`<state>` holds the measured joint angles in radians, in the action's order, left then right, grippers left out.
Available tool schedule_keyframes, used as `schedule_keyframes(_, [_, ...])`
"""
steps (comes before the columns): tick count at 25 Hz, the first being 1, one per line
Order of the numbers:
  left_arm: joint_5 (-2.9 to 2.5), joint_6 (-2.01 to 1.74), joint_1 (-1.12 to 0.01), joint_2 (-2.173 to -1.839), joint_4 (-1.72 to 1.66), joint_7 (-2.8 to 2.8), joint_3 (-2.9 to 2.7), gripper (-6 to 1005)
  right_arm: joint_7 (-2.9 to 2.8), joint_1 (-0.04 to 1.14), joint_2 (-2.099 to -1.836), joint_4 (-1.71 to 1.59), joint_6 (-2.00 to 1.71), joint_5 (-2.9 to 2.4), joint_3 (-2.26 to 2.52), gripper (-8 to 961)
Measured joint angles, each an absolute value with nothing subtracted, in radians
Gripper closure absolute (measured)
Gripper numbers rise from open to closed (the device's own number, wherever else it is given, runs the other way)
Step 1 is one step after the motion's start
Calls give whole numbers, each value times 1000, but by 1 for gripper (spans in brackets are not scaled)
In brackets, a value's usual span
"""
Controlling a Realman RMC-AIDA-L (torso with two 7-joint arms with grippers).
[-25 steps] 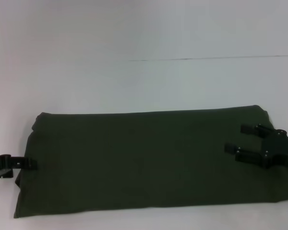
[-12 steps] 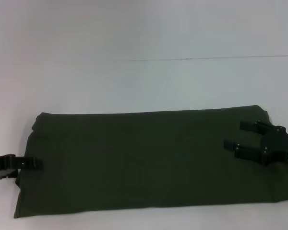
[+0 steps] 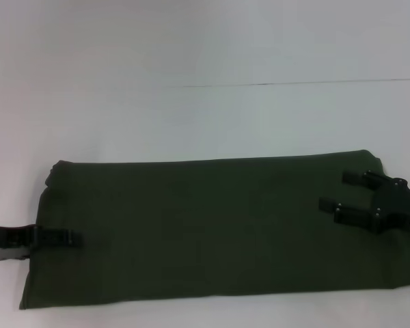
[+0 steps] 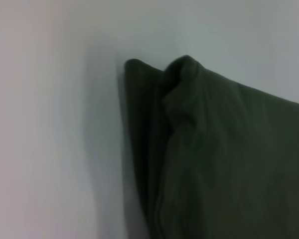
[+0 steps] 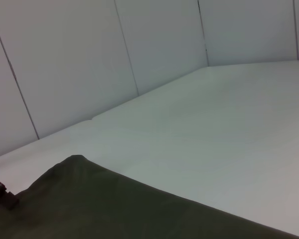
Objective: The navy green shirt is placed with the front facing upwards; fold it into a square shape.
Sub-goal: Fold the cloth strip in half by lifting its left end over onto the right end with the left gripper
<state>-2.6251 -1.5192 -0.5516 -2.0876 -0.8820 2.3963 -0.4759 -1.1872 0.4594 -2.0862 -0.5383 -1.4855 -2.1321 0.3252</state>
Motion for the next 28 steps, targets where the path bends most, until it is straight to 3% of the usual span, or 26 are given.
schedule_keyframes(9, [-2625, -1512, -581, -2087, -839, 2383, -476, 114, -1187, 456, -2086, -538, -1485, -2132, 325, 35])
schedule_keyframes(21, [-2628, -1498, -586, -2085, -843, 2392, -475, 308, -1212, 457, -2085, -542, -1485, -2132, 325, 35])
schedule_keyframes(26, [-2631, -1497, -587, -2085, -841, 2391, -475, 546, -1212, 458, -2085, -542, -1485, -2132, 325, 35])
schedule_keyframes(28, [-2631, -1497, -587, -2085, -841, 2391, -476, 687, -1212, 459, -2085, -542, -1485, -2132, 325, 35])
